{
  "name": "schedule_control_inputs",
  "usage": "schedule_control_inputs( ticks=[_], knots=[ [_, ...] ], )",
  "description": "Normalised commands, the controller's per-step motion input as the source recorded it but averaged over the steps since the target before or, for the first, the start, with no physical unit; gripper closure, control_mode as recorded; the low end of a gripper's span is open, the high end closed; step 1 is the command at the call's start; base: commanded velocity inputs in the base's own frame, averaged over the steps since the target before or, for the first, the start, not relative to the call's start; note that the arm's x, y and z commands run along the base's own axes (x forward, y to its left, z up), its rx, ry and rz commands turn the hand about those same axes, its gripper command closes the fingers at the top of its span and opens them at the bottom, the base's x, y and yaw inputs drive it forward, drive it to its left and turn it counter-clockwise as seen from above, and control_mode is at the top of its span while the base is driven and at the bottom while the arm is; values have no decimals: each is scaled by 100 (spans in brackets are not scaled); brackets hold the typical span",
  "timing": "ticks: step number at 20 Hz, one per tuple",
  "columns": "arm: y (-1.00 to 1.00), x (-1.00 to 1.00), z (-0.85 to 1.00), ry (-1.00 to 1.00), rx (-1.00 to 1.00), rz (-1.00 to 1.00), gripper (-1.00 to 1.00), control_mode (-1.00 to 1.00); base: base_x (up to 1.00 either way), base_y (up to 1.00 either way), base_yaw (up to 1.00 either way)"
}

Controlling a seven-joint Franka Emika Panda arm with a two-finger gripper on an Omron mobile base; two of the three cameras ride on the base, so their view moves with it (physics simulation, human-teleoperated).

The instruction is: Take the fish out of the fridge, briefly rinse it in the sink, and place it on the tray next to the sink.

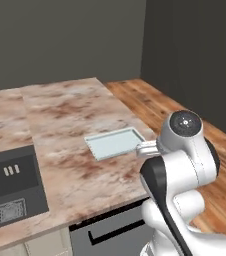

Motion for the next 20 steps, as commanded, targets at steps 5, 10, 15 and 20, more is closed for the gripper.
schedule_control_inputs(
  ticks=[5, 10, 15, 20],
  knots=[
    [0, 0, 0, 0, 0, 0, 100, 100, 93, -9, 0],
    [6, 40, 0, 3, 3, 0, 100, -100, 58, 0, 0],
    [58, 100, 0, 17, 19, -9, 100, -100, 0, 0, 0],
    [54, 96, -13, 15, 22, -35, 100, -100, 0, 0, 0]
  ],
)
